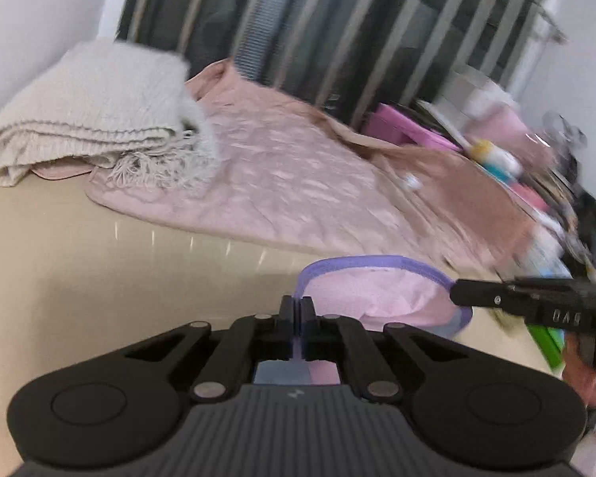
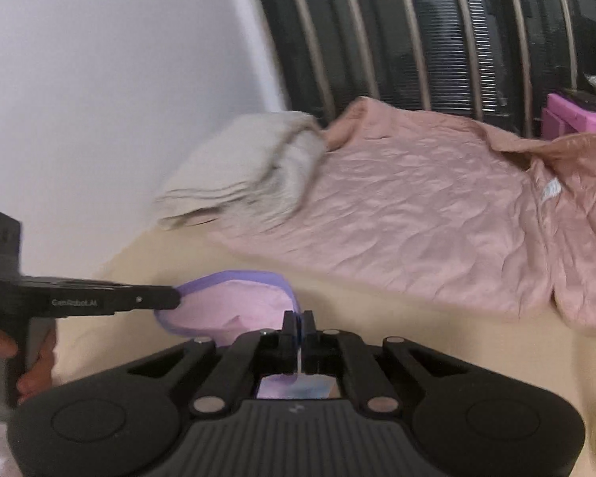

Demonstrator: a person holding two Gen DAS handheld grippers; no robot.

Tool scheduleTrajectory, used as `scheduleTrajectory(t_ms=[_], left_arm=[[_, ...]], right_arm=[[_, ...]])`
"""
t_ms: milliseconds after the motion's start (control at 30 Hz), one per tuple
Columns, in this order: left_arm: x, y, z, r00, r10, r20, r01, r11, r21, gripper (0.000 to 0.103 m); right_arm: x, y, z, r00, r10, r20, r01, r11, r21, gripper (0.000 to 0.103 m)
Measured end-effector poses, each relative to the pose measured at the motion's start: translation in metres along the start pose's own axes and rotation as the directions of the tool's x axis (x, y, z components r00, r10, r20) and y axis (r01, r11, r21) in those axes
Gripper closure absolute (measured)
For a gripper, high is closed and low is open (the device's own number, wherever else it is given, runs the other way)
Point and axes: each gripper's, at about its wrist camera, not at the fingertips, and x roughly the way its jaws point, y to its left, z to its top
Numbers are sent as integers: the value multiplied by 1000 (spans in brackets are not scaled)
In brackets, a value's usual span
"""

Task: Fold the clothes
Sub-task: 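Grasp the folded pink bundle's edges with both grippers, then lift the pink bundle with both grippers and carry it onto the pink blanket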

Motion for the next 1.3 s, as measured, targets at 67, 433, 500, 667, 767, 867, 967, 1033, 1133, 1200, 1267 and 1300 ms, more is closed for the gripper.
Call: scheduleTrajectory(t_ms=[67,433,500,667,767,867,967,1033,1133,1200,1267,1300], left_arm=[[-19,-8,-33,1000,23,12,-23,999,27,100],[-51,-18,-56,995,27,91,-23,999,-41,56],[-39,-28,-55,996,33,82,-31,999,-24,56],[-9,-42,-67,996,86,20,-86,996,15,56],[-6,-39,-77,994,106,15,-107,994,36,51],[-4,-29,-83,997,76,-7,-76,997,28,46],[-1,-26,-81,997,69,-15,-69,997,18,43],[0,-26,-80,997,73,-21,-73,997,12,43],[1,-27,-81,997,71,-21,-71,997,0,43],[1,-28,-82,997,69,-21,-69,998,-1,43],[2,-28,-81,998,63,-24,-63,998,-2,43],[1,-27,-81,998,57,-26,-57,998,-8,43]], right_arm=[[-25,16,-34,998,60,-37,-61,997,-43,102],[-58,39,-70,995,93,41,-89,992,-90,66],[-45,45,-68,994,73,82,-66,994,-92,66],[-8,53,-79,998,-23,67,29,996,-88,66],[4,56,-88,999,-35,36,38,995,-89,66],[9,59,-98,998,-58,32,61,993,-100,64],[5,58,-104,996,-72,60,76,994,-75,56],[2,55,-106,992,-92,89,95,995,-35,53],[4,53,-109,985,-147,88,150,988,-32,53],[5,54,-113,985,-153,79,156,987,-33,53],[6,55,-116,985,-152,84,154,988,-25,53],[7,55,-117,985,-149,89,152,988,-21,53]])
